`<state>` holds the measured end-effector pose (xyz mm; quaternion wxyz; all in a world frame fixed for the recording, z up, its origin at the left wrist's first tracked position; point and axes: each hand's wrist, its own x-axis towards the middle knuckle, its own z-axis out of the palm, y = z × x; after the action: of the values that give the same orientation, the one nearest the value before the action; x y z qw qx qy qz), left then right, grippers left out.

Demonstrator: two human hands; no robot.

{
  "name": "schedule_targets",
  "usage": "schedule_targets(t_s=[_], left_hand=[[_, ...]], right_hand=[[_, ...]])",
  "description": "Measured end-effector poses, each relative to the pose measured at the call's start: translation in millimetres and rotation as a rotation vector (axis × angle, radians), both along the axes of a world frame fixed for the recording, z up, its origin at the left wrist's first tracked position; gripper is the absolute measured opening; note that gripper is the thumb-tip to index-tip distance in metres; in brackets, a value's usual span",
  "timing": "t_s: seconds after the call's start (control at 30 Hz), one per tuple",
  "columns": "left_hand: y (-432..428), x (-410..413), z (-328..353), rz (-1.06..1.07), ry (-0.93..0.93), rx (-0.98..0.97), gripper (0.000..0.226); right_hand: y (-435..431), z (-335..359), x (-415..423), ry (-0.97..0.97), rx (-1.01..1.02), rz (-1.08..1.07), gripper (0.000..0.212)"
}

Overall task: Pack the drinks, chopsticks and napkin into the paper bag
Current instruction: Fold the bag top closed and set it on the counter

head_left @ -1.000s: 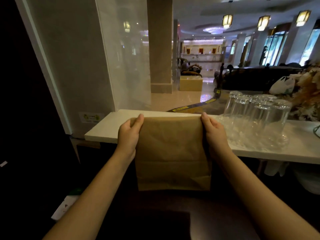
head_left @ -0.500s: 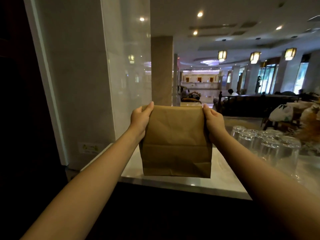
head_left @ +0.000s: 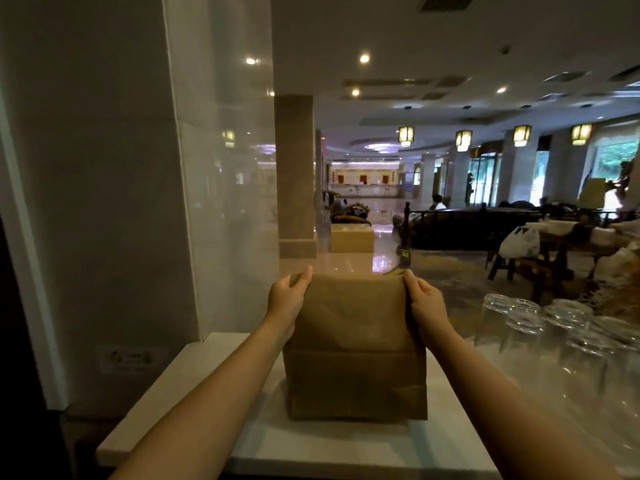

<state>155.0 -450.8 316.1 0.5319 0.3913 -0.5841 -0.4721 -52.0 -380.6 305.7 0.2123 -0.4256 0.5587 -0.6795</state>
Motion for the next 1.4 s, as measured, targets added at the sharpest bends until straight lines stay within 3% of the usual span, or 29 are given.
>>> schedule_targets(t_s=[0.23, 0.33, 0.43, 0.5, 0.6, 0.67, 0.8, 0.9, 1.13, 1.4], left_hand=[[-10.6, -11.3, -8.6, -0.006, -0.052, -0.013, 0.050], [-9.5, -16.1, -4.5, 0.008, -0.081, -0.008, 0.043], [-8.4, -15.4, 2.0, -0.001, -0.126, -0.016, 0.025], [-7.9, -12.0, 5.6, -0.001, -0.166, -0.086, 0.015], [-4.0, -8.2, 12.5, -0.008, -0.256, -0.231, 0.020], [-0.9, -6.8, 14.7, -0.016, -0.317, -0.298, 0.020], [1.1, -2.6, 13.7, 0.018, -0.365, -0.360, 0.016], [1.7, 0.5, 11.6, 0.042, -0.343, -0.364, 0.013], [2.4, 4.9, 10.9, 0.067, -0.332, -0.352, 0.015], [13.9, 8.4, 12.4, 0.056, -0.395, -0.410, 0.009]], right_hand=[[-8.1, -15.4, -15.8, -0.013, 0.116, 0.020, 0.034], [-6.9, -17.1, -26.1, -0.035, 0.189, 0.052, 0.034], [-5.7, -13.9, -33.1, -0.016, 0.236, 0.040, 0.048], [-3.6, -11.0, -35.3, 0.020, 0.260, 0.029, 0.053], [1.4, -5.7, -36.5, 0.086, 0.282, 0.032, 0.050], [3.9, -4.6, -37.4, 0.163, 0.263, 0.032, 0.058], [14.6, -1.3, -35.2, 0.376, 0.125, 0.040, 0.033], [17.9, 6.4, -35.8, 0.508, 0.115, 0.070, 0.029], [16.6, 17.4, -32.6, 0.478, 0.137, 0.116, 0.025], [31.0, 17.2, -30.6, 0.569, 0.158, 0.156, 0.031]])
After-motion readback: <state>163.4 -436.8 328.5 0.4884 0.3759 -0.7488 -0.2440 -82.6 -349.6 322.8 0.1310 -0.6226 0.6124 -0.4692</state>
